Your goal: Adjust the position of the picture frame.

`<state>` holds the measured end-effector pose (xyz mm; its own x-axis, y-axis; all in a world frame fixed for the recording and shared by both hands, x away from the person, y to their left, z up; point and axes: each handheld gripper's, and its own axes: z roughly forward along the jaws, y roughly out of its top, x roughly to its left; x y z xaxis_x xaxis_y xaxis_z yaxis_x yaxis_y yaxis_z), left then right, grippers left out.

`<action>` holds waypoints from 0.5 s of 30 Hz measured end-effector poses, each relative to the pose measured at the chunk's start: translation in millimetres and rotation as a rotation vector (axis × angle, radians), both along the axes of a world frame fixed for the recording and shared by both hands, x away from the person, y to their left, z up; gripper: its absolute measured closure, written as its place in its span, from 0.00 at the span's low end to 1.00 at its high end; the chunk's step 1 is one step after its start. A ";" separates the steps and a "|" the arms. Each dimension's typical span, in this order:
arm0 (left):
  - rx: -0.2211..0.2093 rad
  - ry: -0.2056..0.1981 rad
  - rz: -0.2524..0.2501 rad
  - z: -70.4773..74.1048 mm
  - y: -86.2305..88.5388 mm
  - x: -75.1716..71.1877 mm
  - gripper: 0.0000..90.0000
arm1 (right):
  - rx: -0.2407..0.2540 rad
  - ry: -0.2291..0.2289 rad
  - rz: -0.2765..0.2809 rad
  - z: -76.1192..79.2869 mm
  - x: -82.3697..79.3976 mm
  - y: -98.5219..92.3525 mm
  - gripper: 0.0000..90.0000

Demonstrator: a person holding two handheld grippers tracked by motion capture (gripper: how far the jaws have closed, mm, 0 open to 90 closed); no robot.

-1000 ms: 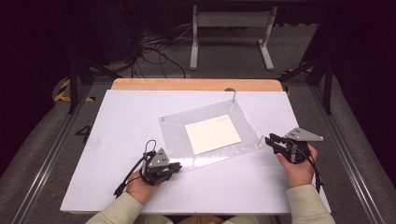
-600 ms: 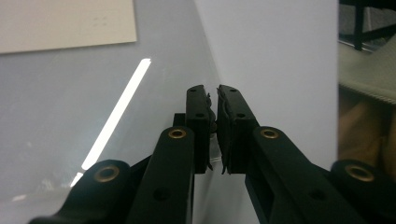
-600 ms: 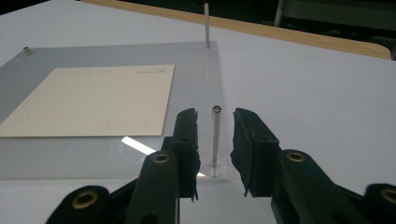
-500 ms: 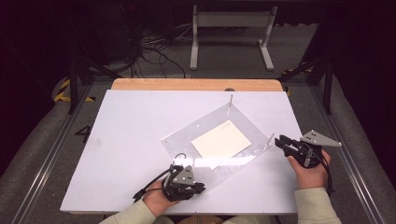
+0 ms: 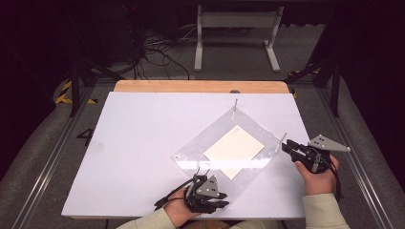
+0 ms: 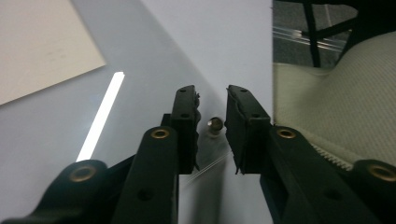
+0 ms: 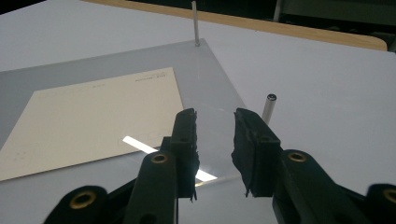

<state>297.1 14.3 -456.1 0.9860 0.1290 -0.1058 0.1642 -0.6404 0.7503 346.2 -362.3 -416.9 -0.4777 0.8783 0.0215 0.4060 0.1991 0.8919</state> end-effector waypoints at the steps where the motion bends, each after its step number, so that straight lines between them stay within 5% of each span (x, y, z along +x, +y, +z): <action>1: -0.004 -0.017 0.021 3.1 5.3 2.2 0.78 | 0.000 0.001 0.001 -0.3 0.0 0.2 0.76; 10: -0.084 -0.122 0.354 26.4 82.6 44.9 0.69 | -0.007 0.007 0.007 -1.8 0.7 2.1 0.75; 12: -0.067 -0.183 0.413 29.1 97.5 53.2 0.71 | -0.010 0.006 0.008 -2.3 1.2 2.5 0.75; 15: -0.040 -0.214 0.460 28.0 108.9 61.3 0.74 | -0.012 0.011 0.006 -3.1 1.9 3.1 0.75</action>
<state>358.4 123.2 -428.0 0.8284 0.5546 0.0790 0.2620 -0.5083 0.8204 348.1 -359.3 -420.0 -0.4831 0.8754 0.0159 0.4145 0.2127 0.8849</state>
